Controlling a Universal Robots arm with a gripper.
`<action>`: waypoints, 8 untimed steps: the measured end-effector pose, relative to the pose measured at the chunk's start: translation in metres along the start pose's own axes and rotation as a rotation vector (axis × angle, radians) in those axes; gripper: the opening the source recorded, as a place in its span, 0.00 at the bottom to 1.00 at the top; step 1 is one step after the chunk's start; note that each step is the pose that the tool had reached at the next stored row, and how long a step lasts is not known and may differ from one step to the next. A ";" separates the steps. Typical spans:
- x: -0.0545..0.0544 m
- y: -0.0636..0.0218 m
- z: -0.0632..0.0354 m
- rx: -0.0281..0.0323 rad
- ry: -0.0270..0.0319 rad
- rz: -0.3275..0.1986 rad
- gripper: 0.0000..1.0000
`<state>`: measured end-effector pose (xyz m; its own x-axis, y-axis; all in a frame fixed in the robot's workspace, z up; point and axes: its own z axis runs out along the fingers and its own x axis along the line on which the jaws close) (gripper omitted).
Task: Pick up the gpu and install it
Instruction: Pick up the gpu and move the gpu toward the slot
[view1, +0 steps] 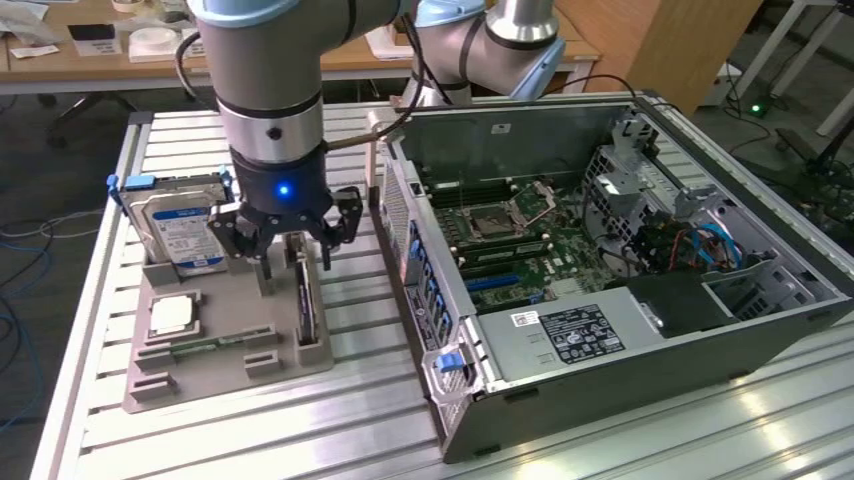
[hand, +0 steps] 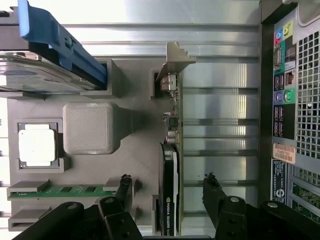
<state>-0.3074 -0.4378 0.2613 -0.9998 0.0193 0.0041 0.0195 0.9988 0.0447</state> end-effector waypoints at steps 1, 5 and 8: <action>0.000 -0.0001 0.0018 0.0000 -0.0001 0.000 0.68; 0.000 -0.0004 0.0090 0.0000 -0.0002 0.003 0.68; 0.000 -0.0007 0.0145 -0.0001 -0.0004 0.007 0.68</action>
<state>-0.3073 -0.4378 0.2467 -0.9996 0.0266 0.0041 0.0268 0.9986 0.0447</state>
